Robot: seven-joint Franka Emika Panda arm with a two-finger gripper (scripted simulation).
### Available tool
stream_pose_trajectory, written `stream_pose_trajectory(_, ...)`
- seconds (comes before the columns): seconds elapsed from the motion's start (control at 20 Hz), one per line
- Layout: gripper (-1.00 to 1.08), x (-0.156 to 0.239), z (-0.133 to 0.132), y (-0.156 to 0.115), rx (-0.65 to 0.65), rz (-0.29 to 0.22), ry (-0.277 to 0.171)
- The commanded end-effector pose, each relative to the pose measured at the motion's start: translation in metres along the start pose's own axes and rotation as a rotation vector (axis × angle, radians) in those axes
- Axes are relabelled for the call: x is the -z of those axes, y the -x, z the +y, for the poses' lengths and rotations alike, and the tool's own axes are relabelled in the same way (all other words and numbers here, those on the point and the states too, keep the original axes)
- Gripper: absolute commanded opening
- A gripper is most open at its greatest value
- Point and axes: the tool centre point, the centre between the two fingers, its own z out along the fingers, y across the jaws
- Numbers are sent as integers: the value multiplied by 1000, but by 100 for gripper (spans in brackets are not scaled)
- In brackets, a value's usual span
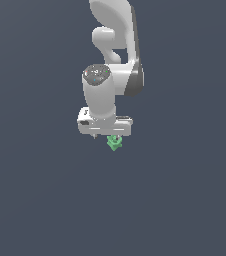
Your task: Pick up the object and move it to a goal position.
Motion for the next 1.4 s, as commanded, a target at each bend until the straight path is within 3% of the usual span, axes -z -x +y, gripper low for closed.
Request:
stream_pose_trajectory(0.0,100,-2,-1,1,18,0,2)
stream_pose_trajectory(0.4,100,-16,-5,11,155,2,15)
stream_pose_trajectory(1.0,100,-48,-19,39,514,5,43)
stream_pose_trajectory(1.35,100,-60,-26,51,655,6,51)
